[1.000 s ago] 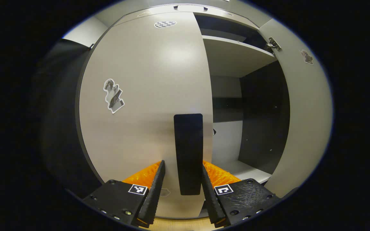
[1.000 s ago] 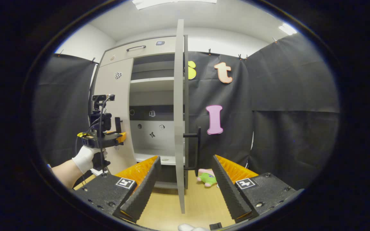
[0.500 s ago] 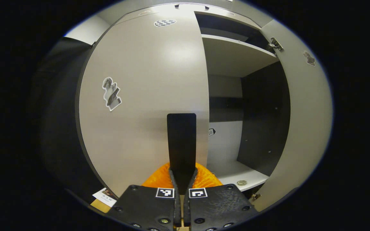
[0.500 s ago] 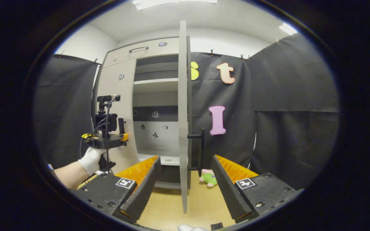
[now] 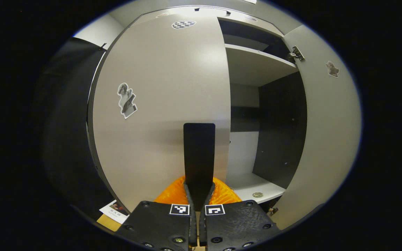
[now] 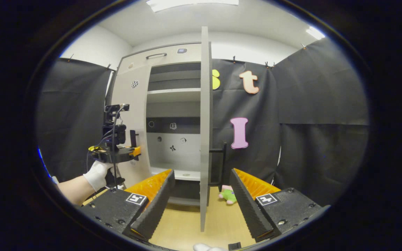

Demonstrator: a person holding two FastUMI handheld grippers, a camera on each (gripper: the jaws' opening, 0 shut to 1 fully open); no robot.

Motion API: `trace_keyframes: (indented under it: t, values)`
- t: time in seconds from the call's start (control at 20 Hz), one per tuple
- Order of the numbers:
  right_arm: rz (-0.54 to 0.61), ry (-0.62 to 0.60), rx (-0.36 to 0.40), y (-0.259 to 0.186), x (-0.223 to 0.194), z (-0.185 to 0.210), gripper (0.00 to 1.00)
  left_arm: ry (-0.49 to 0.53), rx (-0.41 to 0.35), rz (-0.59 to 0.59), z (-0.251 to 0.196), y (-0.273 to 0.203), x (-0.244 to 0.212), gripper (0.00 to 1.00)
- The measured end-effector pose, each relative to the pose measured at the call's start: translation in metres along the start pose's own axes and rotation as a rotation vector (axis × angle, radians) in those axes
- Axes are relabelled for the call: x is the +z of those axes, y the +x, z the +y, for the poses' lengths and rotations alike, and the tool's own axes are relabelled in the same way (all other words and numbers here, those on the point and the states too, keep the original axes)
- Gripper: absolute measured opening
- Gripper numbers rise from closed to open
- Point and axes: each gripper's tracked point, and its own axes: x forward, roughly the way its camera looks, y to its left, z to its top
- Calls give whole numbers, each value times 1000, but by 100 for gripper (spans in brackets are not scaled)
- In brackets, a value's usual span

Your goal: Open the right door of the double-door shoe cabinet with the right hand, and open the left door with the left hand.

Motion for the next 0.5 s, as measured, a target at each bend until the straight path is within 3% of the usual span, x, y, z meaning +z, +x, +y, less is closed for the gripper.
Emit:
trace_keyframes:
  t: [0.5]
  values:
    - [5,7,51,-23,-9,29,99,-2,-2,-2,16,-41,-4,2]
